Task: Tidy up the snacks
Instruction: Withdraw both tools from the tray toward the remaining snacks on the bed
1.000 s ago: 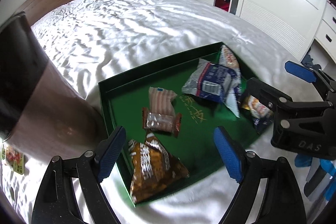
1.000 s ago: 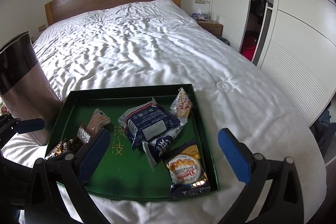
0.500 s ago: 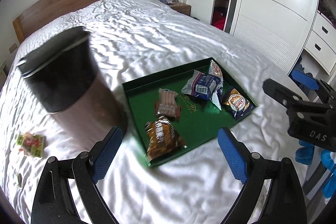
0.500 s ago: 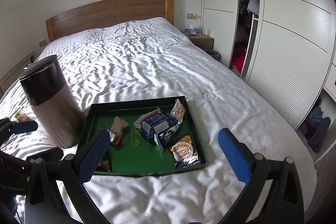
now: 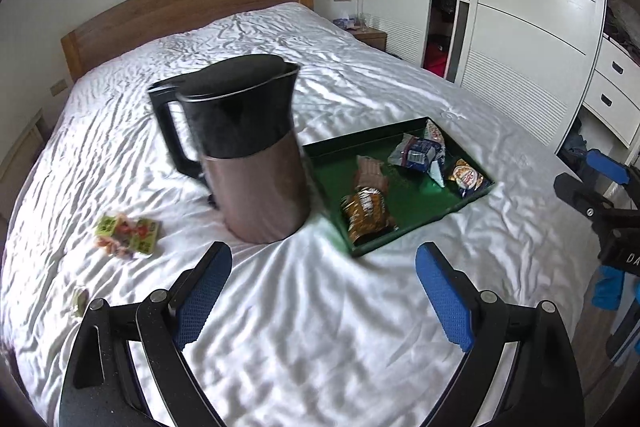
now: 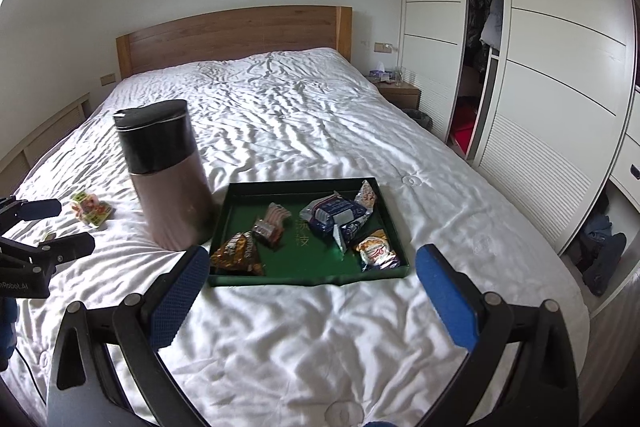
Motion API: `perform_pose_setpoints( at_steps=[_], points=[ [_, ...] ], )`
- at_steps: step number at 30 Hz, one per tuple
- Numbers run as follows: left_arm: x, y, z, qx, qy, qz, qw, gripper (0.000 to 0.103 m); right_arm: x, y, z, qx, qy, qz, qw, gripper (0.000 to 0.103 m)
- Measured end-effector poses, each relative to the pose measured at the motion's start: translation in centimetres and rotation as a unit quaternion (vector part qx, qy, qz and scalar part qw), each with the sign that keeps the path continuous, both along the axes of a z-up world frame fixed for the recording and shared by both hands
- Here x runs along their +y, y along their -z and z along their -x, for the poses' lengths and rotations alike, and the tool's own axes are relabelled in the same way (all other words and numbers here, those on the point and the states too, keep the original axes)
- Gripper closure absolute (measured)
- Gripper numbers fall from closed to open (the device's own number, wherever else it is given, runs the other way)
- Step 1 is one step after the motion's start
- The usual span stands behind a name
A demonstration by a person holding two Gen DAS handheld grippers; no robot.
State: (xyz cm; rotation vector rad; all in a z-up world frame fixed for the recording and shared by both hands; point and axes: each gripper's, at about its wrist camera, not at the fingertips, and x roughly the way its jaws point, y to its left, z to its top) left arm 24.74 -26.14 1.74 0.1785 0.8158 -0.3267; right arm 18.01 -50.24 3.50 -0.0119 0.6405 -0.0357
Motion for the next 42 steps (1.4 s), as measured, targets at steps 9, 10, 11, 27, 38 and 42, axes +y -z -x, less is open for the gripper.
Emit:
perform_pose_setpoints(
  at_steps=[9,10,11,27,38,42],
  points=[
    [7.0,-0.5,4.9,-0.039,-0.046,-0.022,0.9980,0.012,4.6,-1.6,4.7,-0.012,-0.041,0.000,0.999,0.000],
    [7.8,-0.4,5.4,-0.040,-0.050,-0.023,0.9977,0.012,5.4,-1.6,5.1,-0.011,-0.049,-0.003,0.999,0.000],
    [8.8,-0.2,6.0,-0.043,-0.056,-0.025,0.9972,0.012,6.3,-1.5,5.7,-0.011,-0.059,-0.005,0.998,0.000],
    [22.3,5.2,11.3,-0.013,-0.165,-0.034,0.9856,0.012,18.5,3.1,9.5,0.050,-0.174,-0.021,0.983,0.000],
    [31.6,9.4,11.1,0.031,-0.250,-0.035,0.9672,0.012,26.3,6.3,5.3,0.086,-0.263,-0.004,0.961,0.000],
    [33.3,10.0,9.7,0.041,-0.266,-0.020,0.9628,0.012,28.5,7.3,3.0,0.092,-0.293,-0.008,0.952,0.000]
  ],
)
